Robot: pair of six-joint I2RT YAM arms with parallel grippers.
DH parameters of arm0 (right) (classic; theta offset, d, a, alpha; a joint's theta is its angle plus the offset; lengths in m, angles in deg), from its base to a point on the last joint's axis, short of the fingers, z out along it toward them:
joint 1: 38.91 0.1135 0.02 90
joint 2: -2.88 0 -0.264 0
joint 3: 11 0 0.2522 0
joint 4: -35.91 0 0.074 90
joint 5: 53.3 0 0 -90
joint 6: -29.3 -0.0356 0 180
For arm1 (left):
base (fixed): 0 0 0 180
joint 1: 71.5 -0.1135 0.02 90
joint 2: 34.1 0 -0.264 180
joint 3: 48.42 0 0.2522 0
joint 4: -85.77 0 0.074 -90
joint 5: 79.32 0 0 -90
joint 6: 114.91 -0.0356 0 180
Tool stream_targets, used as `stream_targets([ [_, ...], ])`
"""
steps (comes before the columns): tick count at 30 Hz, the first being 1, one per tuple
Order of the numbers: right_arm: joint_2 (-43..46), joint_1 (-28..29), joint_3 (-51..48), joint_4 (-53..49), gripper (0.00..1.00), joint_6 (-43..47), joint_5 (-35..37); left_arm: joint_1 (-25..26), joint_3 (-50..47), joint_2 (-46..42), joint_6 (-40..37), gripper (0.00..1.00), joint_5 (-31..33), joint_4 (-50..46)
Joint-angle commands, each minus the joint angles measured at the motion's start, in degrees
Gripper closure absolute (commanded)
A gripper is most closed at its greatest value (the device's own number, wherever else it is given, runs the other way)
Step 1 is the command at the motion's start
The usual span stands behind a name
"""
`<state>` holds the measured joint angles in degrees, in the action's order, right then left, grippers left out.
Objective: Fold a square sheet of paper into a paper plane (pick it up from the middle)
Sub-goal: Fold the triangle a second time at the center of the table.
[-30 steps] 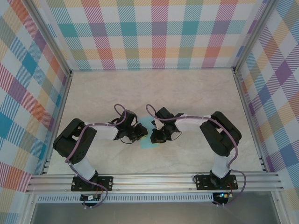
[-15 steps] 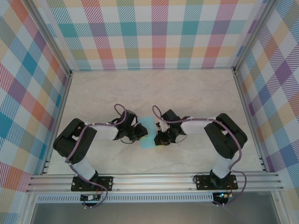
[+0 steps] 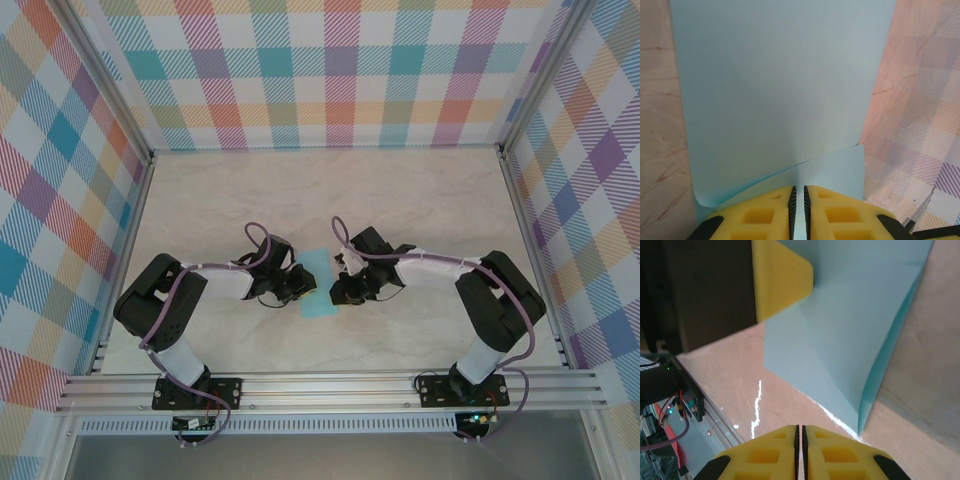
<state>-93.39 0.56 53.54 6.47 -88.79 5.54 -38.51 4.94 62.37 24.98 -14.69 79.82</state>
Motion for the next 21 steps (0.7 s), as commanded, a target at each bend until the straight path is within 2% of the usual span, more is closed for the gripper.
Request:
stream_targets([
  [1,-3.64,-0.04,1.76,-0.15,0.88,0.04,0.05,0.58,-0.14,0.20,-0.92,0.83,4.18,-4.76],
  [11,-7.15,-0.09,1.69,-3.57,0.90,0.37,4.76,0.61,0.61,-1.01,-0.85,0.82,3.23,-4.22],
  [17,-8.07,-0.13,2.12,-5.30,0.91,0.38,6.45,0.67,-0.85,-4.40,1.94,0.76,-3.24,2.78],
  [21,-8.35,-0.09,2.52,-5.63,0.92,0.08,6.71,1.24,-1.95,-6.80,2.82,0.74,-4.39,3.96],
])
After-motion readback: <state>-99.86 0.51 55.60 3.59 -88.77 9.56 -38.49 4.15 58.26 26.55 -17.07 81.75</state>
